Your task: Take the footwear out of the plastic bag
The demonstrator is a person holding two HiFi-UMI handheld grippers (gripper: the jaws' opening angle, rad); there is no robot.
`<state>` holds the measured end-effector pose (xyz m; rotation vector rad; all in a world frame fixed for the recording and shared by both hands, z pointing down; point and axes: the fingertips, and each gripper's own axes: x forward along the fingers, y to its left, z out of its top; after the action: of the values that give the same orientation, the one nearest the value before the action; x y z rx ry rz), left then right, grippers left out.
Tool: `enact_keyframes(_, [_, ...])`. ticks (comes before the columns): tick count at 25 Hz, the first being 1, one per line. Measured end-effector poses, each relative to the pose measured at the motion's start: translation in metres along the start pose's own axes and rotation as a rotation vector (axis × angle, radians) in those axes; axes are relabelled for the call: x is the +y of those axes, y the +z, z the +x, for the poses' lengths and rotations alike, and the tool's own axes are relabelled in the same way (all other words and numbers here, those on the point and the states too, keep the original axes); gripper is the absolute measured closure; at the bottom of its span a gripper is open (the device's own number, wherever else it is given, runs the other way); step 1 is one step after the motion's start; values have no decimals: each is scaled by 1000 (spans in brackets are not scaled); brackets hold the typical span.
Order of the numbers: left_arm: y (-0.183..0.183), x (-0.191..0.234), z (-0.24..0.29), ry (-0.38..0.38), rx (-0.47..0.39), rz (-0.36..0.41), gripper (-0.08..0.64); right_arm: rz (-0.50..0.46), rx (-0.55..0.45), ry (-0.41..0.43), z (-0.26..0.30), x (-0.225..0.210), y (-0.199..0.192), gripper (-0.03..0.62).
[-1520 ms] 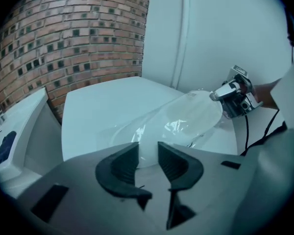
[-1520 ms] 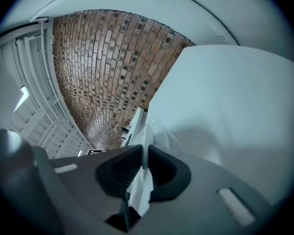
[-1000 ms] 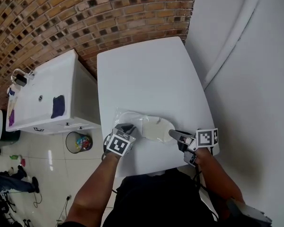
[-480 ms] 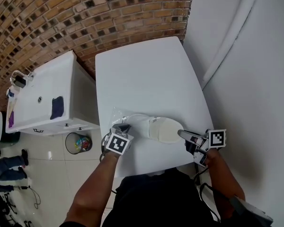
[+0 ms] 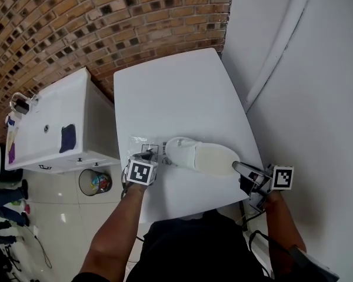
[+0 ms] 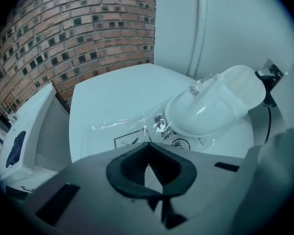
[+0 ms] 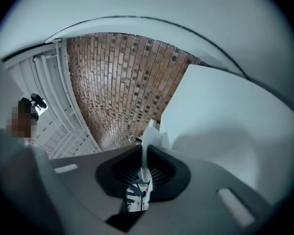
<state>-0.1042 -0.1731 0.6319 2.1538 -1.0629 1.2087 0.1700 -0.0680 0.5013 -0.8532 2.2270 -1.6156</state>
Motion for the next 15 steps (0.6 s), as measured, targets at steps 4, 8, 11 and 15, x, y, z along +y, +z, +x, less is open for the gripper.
enact_keyframes(4, [2, 2, 2, -4, 16, -39, 552, -5, -40, -15, -14, 3, 8, 558])
enact_keyframes(8, [6, 1, 6, -5, 25, -56, 552, -17, -89, -29, -28, 7, 17, 558])
enact_keyframes(11, [7, -1, 10, -14, 30, -90, 552, -31, -123, -39, -38, 11, 23, 558])
enact_keyframes(15, [12, -3, 15, -21, 32, -118, 552, -56, -155, -53, -51, 17, 31, 557])
